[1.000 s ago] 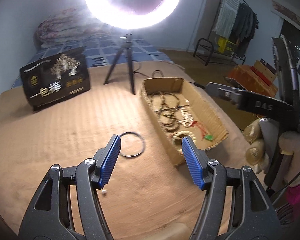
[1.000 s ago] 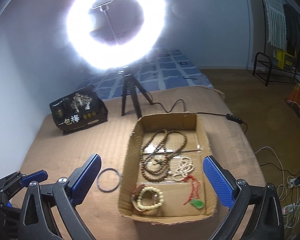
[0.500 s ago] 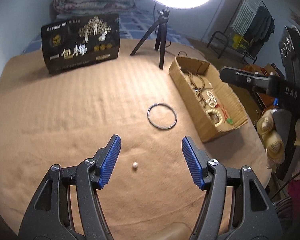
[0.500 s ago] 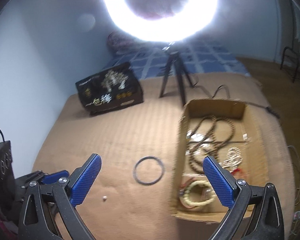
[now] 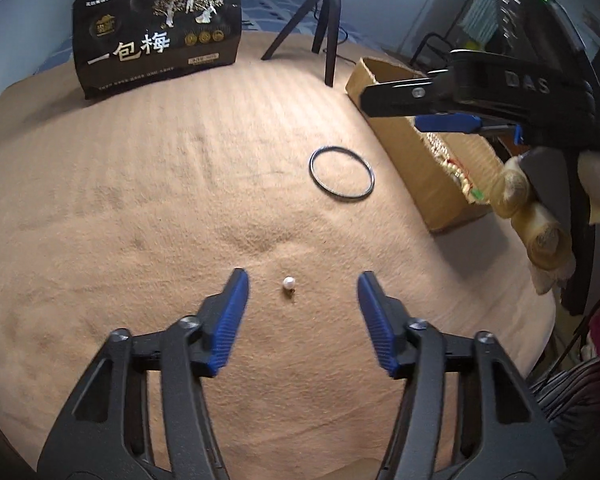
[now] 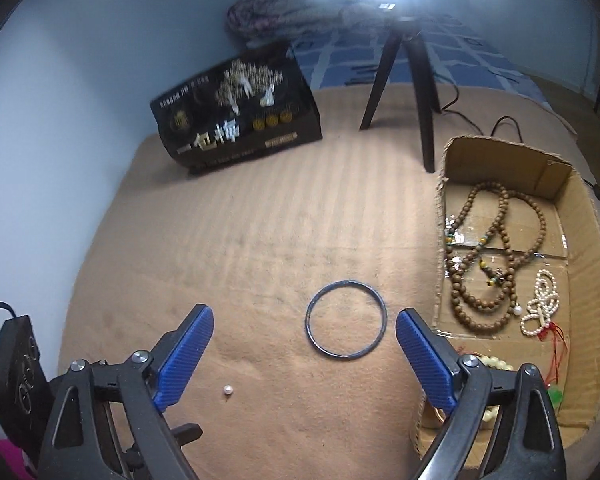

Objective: Organize jewelry
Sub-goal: 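Close the left tool on the white pearl while the right tool grasps the dark bangle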

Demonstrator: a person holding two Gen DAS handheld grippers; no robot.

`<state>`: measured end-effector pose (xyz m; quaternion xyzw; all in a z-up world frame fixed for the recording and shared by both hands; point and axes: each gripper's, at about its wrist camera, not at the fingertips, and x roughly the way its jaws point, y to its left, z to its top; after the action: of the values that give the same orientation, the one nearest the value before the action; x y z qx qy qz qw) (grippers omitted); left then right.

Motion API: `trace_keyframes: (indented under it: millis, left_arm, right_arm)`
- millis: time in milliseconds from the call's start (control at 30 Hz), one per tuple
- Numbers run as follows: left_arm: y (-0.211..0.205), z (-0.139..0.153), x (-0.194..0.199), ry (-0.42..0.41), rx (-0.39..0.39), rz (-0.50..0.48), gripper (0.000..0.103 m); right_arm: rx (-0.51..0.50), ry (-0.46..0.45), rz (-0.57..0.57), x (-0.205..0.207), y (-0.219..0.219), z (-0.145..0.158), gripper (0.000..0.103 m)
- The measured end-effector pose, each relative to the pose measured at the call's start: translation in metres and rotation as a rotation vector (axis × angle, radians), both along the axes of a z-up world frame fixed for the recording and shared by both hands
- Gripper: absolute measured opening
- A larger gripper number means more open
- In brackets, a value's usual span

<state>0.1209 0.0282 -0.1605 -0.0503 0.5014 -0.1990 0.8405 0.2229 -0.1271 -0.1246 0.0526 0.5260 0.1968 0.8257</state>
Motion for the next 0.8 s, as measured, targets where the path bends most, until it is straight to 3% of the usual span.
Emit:
trace_keyframes:
  millis: [100,200,400,533,800]
  left_arm:
    - [0.004,-0.007,0.004,0.013,-0.004,-0.013,0.056]
    - [0.006,-0.009,0.005,0.003,0.002,-0.045,0.056]
    - [0.003,-0.011,0.002,-0.044,0.033,-0.143,0.056]
    - [0.002,-0.021,0.002,-0.056,0.037,-0.186,0.055]
    - [0.003,-0.036,-0.001,-0.065,0.025,-0.234,0.042]
  right_arm:
    - [-0.042,0.036,-0.015,0.003,0.006,-0.012,0.083]
    - [-0.030,0.037,-0.063,0.001,0.001,-0.012,0.083]
    - [-0.093,-0.065,-0.122,-0.018,0.000,-0.007,0.083]
    - [-0.057,-0.081,-0.169,-0.031,0.005,-0.019,0.083]
    - [-0.113,-0.187,-0.221,-0.050,0.021,-0.028,0.083]
